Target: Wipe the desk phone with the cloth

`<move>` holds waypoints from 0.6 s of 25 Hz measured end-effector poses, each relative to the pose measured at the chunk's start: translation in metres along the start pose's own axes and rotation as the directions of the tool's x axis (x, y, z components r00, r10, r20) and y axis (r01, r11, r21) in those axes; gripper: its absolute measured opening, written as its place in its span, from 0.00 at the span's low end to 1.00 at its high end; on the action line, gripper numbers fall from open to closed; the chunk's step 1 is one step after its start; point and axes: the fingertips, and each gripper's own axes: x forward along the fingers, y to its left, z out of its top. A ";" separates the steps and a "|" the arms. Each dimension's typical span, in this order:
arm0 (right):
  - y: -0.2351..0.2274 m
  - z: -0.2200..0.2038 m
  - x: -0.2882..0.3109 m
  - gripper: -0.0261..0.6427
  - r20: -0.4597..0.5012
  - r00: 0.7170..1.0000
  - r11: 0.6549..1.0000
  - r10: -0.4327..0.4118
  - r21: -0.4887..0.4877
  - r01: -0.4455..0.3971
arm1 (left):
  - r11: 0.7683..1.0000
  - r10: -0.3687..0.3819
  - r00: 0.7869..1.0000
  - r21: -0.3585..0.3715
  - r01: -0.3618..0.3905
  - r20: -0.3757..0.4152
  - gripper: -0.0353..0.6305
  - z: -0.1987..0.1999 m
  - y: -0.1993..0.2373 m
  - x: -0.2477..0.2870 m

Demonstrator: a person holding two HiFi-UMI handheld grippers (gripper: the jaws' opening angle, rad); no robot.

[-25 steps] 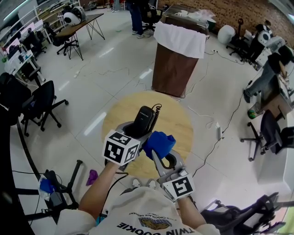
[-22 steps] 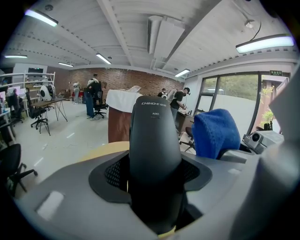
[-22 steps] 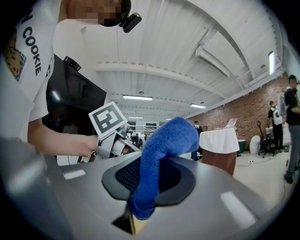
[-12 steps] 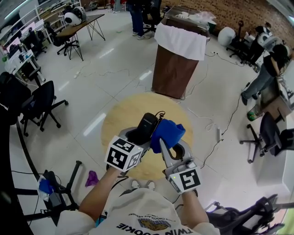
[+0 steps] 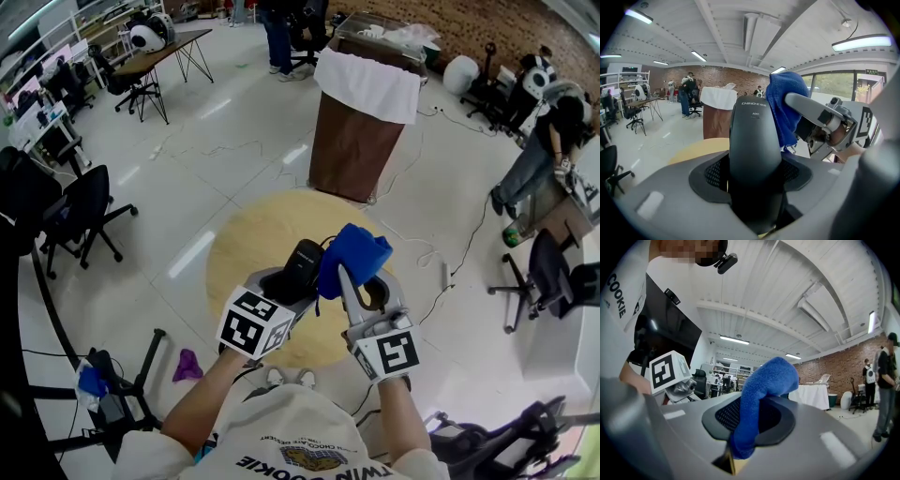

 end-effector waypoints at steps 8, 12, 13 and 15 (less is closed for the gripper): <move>-0.017 0.018 0.002 0.13 0.021 1.000 1.000 -0.022 -0.014 0.022 | 1.000 -0.015 1.000 0.017 0.015 -0.012 0.45 -0.004 -0.010 0.000; -0.025 0.029 0.011 0.13 0.008 1.000 0.999 -0.004 -0.038 0.005 | 0.999 -0.022 1.000 0.029 0.023 -0.017 0.45 -0.005 -0.014 0.002; -0.028 0.030 0.014 0.13 0.001 1.000 0.999 0.000 -0.053 0.000 | 0.999 -0.024 1.000 0.035 0.025 -0.018 0.45 -0.005 -0.016 0.003; -0.034 0.030 0.021 0.13 -0.020 1.000 0.997 0.010 -0.081 -0.012 | 0.999 -0.028 0.999 0.046 0.029 -0.021 0.45 -0.004 -0.020 0.004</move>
